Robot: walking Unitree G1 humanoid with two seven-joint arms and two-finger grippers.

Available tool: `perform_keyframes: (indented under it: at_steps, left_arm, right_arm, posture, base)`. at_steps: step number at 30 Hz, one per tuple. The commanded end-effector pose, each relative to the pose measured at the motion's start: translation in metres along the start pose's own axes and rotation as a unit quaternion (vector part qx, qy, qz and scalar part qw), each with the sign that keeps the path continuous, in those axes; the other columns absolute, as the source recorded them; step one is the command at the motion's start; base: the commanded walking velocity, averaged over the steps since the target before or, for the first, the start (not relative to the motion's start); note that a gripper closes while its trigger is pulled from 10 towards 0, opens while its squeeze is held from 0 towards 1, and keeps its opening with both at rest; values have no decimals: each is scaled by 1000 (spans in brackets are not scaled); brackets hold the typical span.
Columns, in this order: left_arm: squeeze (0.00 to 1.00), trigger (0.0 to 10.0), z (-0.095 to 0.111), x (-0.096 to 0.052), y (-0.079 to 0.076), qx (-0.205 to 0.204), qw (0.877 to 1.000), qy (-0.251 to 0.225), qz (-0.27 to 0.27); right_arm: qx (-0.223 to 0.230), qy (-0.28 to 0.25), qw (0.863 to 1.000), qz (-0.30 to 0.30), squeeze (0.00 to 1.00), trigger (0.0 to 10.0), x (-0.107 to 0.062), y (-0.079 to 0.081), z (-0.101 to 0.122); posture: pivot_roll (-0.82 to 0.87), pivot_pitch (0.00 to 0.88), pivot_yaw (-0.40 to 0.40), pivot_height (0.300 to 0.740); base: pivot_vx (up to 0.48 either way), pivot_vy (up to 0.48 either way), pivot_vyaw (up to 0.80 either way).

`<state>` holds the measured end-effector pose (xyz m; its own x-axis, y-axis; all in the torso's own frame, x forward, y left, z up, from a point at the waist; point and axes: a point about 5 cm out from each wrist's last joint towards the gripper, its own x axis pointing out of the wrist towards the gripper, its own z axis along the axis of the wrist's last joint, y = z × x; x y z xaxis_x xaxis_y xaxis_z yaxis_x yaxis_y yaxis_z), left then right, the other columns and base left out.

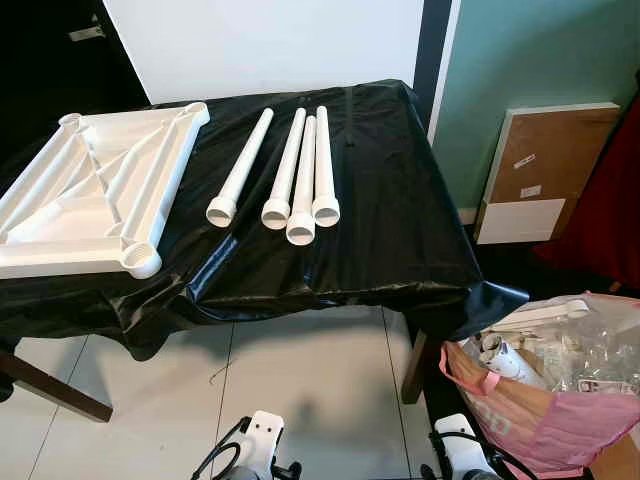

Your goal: Building children table

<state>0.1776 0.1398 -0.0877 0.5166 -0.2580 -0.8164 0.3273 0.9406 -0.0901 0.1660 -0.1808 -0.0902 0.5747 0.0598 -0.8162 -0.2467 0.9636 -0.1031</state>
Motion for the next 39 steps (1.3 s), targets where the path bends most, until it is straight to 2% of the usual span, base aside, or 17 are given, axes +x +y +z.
perform_keyframes:
  at_steps: [1,11,22,39]
  left_arm:
    - [0,10000,-11,-3,5,-1,1000,22,18]
    - [0,10000,-14,-4,7,-2,999,26,19]
    - [0,10000,-13,-2,1,0,1000,26,15]
    - [0,10000,-14,-2,-1,2,999,29,15]
  right_arm:
    - [10,27,1000,7,0,10000,-2,7,-14]
    - [10,33,999,4,0,10000,-3,6,-17]
    - [12,37,999,1,0,10000,-4,3,-20]
    - [14,41,999,2,0,10000,-4,5,-21]
  posture:
    - [-121,0,61,740]
    - [-123,0,60,740]
    - [-124,0,59,740]
    - [-123,0,62,740]
  base:
    - [0,285,0]
    - [0,291,0]
    - [0,321,0]
    - [0,324,0]
